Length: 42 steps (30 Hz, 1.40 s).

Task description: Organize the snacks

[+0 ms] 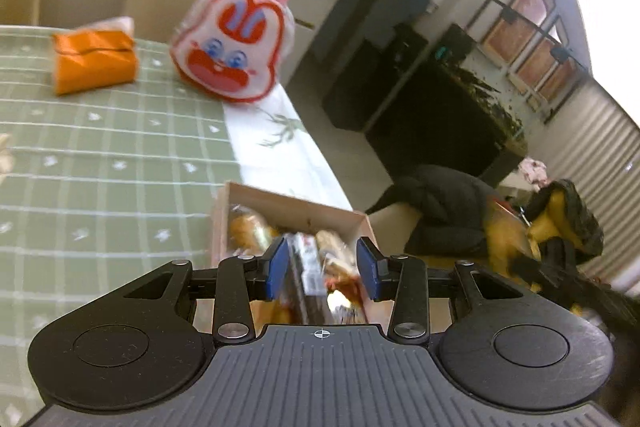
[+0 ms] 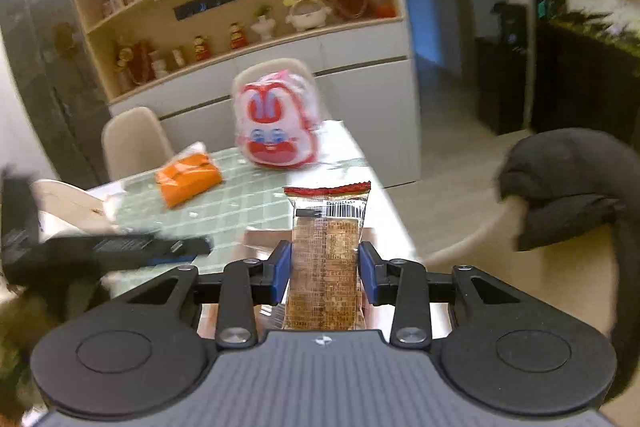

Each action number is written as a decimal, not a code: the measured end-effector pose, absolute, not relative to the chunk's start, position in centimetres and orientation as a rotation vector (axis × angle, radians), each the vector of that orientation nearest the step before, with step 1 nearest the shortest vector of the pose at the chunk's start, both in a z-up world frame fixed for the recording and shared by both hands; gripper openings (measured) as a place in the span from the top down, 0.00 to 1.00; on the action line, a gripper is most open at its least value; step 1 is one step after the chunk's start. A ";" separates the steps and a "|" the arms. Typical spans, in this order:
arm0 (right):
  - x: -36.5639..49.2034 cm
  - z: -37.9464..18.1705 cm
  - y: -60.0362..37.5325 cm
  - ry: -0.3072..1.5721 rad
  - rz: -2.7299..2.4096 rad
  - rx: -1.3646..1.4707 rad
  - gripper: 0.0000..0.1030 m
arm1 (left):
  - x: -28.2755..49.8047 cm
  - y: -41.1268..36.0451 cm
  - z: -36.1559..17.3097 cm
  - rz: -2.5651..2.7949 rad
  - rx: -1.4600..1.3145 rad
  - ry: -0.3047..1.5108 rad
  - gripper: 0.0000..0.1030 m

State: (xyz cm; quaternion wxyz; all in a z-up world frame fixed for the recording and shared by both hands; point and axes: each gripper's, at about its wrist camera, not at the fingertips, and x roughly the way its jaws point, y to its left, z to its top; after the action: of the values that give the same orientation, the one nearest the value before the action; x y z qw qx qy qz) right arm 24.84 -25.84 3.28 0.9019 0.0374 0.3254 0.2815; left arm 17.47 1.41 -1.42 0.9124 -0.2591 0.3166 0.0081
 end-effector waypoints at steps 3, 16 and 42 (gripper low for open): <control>27.6 2.3 -23.3 0.742 0.599 0.105 0.64 | 13.9 1.1 -0.4 0.103 -0.491 0.660 0.59; 21.8 1.4 -22.6 0.781 0.493 -0.016 0.27 | 8.1 -3.1 1.1 0.097 -0.293 0.737 0.83; 13.3 -0.4 -22.5 0.978 0.501 -0.057 0.25 | 6.5 -7.0 -0.1 0.045 -0.240 0.882 0.83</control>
State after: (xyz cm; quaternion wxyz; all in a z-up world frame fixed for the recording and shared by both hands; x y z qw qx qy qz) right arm 13.34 -22.50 -0.40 0.8523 -0.0272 0.4649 0.2380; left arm 6.49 -6.97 -0.06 0.8972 -0.1157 0.4256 0.0219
